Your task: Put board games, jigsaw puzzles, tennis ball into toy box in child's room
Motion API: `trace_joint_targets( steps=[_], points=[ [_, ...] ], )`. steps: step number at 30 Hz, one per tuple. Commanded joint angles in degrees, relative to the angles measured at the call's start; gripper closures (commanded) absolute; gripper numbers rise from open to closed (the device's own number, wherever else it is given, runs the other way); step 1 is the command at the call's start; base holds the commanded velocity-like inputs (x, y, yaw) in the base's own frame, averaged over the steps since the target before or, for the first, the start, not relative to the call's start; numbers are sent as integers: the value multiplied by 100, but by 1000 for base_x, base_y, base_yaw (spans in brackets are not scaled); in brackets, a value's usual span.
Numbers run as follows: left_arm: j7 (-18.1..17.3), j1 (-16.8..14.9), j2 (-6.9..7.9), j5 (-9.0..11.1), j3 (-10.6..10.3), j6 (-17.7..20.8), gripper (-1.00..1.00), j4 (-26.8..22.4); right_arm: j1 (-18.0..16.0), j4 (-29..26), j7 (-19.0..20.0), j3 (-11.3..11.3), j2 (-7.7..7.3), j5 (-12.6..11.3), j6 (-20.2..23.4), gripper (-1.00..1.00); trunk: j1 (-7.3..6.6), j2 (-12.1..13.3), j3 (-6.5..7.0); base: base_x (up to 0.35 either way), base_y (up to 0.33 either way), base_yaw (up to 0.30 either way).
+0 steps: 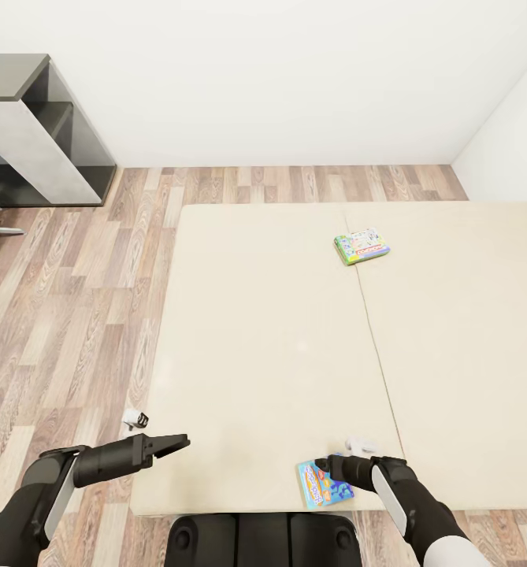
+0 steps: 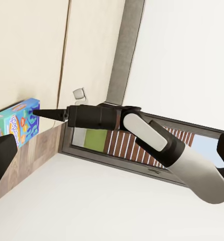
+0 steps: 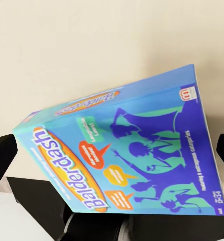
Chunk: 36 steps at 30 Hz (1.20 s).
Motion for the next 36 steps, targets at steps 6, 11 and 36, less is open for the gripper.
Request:
trace_joint_targets(
  steps=[6,11,36],
  points=[
    [-21,-1,-5,-4,0,61,-100,-2,-1,-7,-4,6,-11,-39,34,-100,3,-8,-7,0,0,0],
    [-21,-1,-6,-5,0,61,-100,-2,-1,-6,-3,5,-19,-40,33,-100,3,-8,-26,0,0,0],
    [-6,-1,-10,-5,0,61,-100,-2,8,-1,-25,9,-22,-37,9,-100,3,-8,-238,0,0,0]
  ],
)
